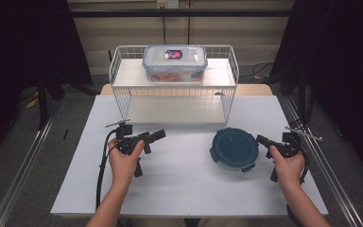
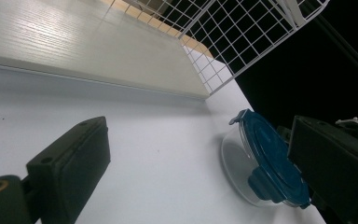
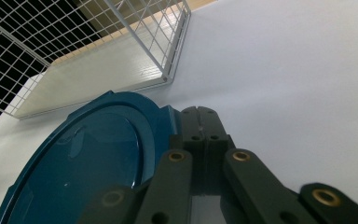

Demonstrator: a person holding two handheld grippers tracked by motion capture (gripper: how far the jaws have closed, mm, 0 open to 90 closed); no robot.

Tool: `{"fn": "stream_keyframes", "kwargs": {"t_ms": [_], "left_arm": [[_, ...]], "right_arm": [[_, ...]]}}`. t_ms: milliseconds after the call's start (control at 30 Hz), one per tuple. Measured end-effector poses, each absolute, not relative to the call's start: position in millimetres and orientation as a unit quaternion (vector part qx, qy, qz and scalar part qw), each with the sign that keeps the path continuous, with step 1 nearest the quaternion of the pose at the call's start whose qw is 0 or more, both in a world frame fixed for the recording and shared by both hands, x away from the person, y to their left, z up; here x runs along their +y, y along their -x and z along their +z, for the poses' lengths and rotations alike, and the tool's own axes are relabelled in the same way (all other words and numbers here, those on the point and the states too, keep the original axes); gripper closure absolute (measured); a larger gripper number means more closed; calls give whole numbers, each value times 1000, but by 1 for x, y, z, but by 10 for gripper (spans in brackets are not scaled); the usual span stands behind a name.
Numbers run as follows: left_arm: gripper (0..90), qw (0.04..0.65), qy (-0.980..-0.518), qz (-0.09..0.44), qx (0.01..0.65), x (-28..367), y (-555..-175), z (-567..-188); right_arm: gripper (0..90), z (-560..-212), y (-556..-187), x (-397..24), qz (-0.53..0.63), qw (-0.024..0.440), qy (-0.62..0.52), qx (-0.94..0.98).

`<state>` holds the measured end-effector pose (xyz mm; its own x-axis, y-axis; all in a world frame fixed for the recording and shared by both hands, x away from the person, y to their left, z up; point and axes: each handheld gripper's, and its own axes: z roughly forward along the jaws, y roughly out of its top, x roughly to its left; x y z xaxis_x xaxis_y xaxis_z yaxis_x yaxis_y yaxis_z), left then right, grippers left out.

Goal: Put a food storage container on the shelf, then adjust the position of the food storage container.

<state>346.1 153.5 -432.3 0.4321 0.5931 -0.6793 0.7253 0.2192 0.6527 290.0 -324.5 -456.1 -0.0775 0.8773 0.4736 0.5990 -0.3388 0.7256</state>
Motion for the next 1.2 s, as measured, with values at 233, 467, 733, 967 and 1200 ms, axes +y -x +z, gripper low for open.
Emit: {"fn": "stream_keyframes", "kwargs": {"t_ms": [233, 467, 733, 967, 1200], "left_arm": [[54, 573, -623, -54, 530, 154, -346, -431], [54, 569, -629, -62, 527, 151, -345, -432], [54, 567, -629, -64, 528, 146, -347, -433], [54, 563, -635, -74, 524, 142, -347, -435], [54, 559, -639, -72, 523, 140, -346, -436]], "right_arm": [[900, -456, -289, -318, 482, 139, -660, 558], [900, -456, -288, -310, 482, 139, -658, 562], [900, -457, -288, -295, 488, 133, -655, 561], [900, -457, -289, -280, 489, 133, -649, 567], [900, -458, -291, -260, 494, 130, -640, 574]]}}
